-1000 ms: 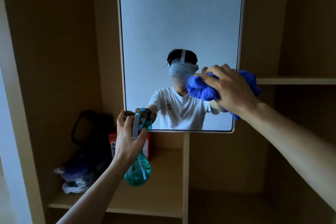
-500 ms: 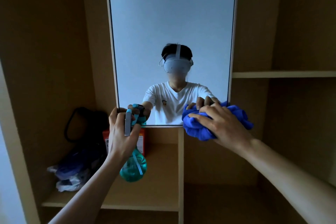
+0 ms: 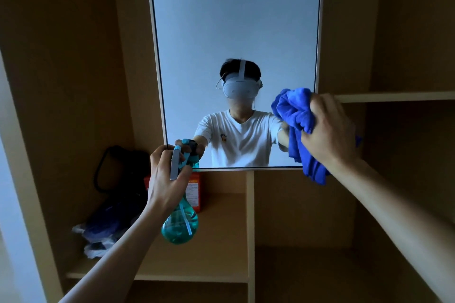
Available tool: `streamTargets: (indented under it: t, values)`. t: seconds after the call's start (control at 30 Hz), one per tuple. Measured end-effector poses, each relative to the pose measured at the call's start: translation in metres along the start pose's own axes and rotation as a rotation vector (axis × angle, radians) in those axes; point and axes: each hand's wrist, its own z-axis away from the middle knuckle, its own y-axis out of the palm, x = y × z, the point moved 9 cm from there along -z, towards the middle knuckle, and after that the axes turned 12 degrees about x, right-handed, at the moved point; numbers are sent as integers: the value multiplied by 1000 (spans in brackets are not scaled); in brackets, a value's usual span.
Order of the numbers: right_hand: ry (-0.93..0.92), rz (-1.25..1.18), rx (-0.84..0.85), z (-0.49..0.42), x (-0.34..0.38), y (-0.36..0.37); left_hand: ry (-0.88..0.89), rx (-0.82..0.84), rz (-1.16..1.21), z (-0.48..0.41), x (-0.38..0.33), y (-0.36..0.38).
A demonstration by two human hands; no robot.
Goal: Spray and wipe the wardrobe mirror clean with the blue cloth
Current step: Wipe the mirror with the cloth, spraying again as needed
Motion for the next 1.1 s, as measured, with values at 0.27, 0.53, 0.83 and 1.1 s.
streamTargets:
  t: [0.27,0.53,0.83,1.1]
  values:
    - [194,-174,9,49,-11,34,5,6,7,0,3,2]
    - [379,-206,-175,64,-11,22,13,-7,39,0,6,-3]
    - [415,-254,-257,60,23,51,-68,-50,198,2,25,-16]
    - [317,-240,-175,45,89,77,-73,-38,211,2,22,-22]
